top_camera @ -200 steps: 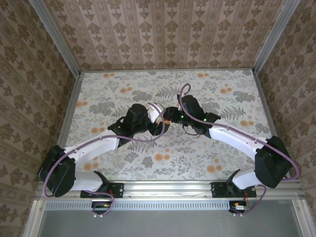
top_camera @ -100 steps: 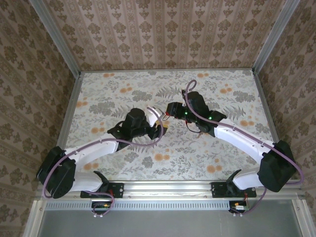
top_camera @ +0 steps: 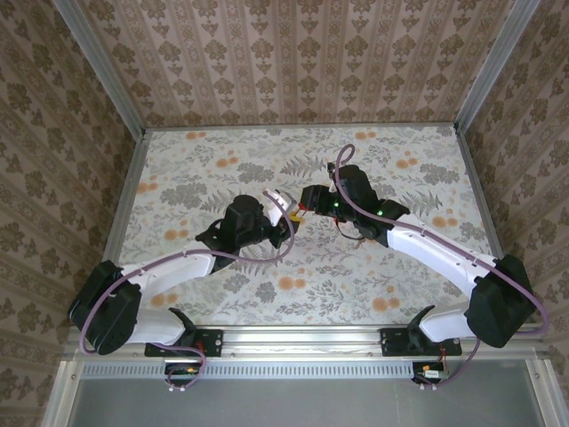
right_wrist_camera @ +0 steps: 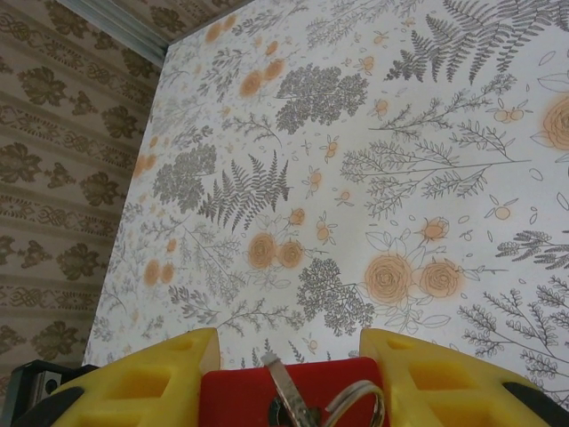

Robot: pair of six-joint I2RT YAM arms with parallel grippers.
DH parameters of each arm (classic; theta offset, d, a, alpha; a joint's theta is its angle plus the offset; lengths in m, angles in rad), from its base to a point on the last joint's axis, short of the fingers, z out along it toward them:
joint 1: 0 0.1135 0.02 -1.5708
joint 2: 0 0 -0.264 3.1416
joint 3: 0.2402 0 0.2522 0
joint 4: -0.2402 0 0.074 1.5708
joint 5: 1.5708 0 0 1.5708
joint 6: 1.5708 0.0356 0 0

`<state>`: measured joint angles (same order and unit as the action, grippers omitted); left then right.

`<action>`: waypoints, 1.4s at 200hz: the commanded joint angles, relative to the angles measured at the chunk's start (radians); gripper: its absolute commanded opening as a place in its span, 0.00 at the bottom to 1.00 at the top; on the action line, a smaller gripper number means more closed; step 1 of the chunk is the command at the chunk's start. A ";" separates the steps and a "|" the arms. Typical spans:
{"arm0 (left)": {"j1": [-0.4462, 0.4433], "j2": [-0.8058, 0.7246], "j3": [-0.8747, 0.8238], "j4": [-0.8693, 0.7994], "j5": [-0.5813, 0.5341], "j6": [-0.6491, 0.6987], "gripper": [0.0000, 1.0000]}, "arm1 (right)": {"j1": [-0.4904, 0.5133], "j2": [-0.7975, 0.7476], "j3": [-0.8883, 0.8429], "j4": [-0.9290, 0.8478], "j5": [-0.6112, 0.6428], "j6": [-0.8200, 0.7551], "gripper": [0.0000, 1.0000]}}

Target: Unlock with the key

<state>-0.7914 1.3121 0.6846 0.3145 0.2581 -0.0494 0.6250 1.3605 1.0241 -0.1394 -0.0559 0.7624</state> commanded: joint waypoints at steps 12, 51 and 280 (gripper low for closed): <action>-0.006 0.000 -0.008 0.050 0.049 -0.004 0.16 | -0.008 -0.018 0.003 0.036 -0.040 0.022 0.28; -0.004 -0.007 -0.008 0.043 0.053 0.003 0.00 | -0.017 -0.018 0.000 0.042 -0.037 0.026 0.27; -0.020 -0.106 -0.100 -0.064 0.078 0.001 0.00 | -0.045 -0.007 0.031 0.029 -0.009 -0.016 0.25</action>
<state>-0.7982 1.2362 0.6102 0.3012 0.2848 -0.0475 0.5983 1.3605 1.0241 -0.1490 -0.1230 0.7624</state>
